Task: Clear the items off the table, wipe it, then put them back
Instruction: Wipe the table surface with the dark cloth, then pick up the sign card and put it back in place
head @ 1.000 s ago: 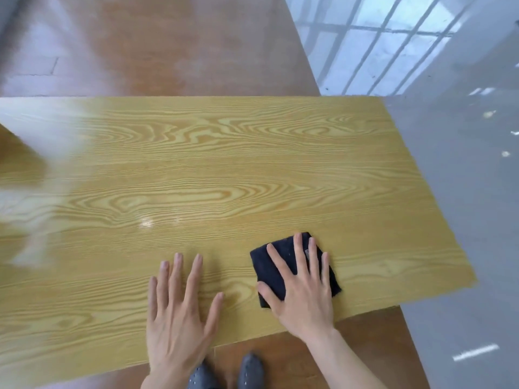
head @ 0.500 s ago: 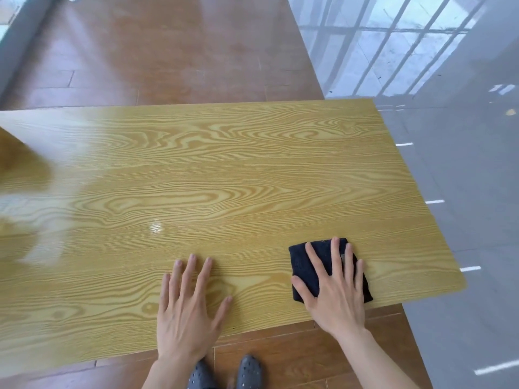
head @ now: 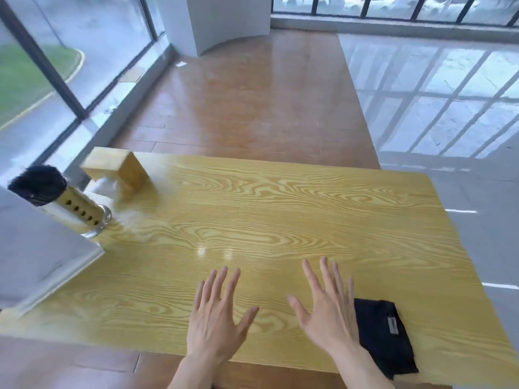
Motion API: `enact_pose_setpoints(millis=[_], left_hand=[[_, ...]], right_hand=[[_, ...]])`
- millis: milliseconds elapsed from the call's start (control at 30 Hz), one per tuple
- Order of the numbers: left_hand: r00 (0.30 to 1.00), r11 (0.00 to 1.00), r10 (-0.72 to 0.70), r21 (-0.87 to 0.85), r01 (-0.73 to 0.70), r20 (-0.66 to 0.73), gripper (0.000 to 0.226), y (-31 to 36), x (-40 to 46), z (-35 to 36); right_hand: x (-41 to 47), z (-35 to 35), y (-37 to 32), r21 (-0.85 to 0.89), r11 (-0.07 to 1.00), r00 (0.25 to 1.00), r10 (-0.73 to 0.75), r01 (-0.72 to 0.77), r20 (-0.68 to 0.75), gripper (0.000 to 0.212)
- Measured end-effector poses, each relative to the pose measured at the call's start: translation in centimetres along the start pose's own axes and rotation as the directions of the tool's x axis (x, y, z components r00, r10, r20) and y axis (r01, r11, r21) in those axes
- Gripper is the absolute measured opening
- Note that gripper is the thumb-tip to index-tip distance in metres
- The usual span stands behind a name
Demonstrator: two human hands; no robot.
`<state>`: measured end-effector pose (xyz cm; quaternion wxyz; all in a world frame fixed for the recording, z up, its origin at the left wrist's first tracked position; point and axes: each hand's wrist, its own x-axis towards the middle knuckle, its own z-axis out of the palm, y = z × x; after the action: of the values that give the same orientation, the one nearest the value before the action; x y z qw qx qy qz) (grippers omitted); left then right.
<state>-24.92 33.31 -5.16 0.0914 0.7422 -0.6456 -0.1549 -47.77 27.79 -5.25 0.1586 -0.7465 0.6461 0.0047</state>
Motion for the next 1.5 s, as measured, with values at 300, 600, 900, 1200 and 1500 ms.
enact_pose_setpoints(millis=[300,600,900,1200,1500], left_hand=[[0.981,0.982,-0.136,-0.150,0.115,-0.139,0.082,-12.1,0.6,-9.6],[0.836,0.780,-0.519,-0.498,0.380,-0.176,0.055,-27.2,-1.5,-14.5],[0.387,0.319,-0.919,-0.717,0.620,-0.074,0.046,-37.5,-3.8,-15.8],[0.317,0.167,-0.948,-0.873,0.459,-0.015,0.038,-40.1,-2.0,-17.0],[0.393,0.246,-0.917,-0.873,0.422,-0.068,0.031,-37.4,0.0,-17.6]], right_hand=[[4.6,-2.6,-20.3,0.067,0.955,0.948,-0.296,0.289,0.115,0.085],[7.4,-1.1,-38.4,0.199,0.895,0.854,-0.441,0.398,0.275,0.079],[10.2,2.2,-48.0,0.434,0.877,0.904,-0.339,0.205,0.259,0.074],[11.9,4.1,-51.1,0.668,0.742,0.933,-0.281,0.062,0.225,0.058],[11.5,2.8,-47.5,0.742,0.670,0.985,-0.113,-0.022,0.131,0.030]])
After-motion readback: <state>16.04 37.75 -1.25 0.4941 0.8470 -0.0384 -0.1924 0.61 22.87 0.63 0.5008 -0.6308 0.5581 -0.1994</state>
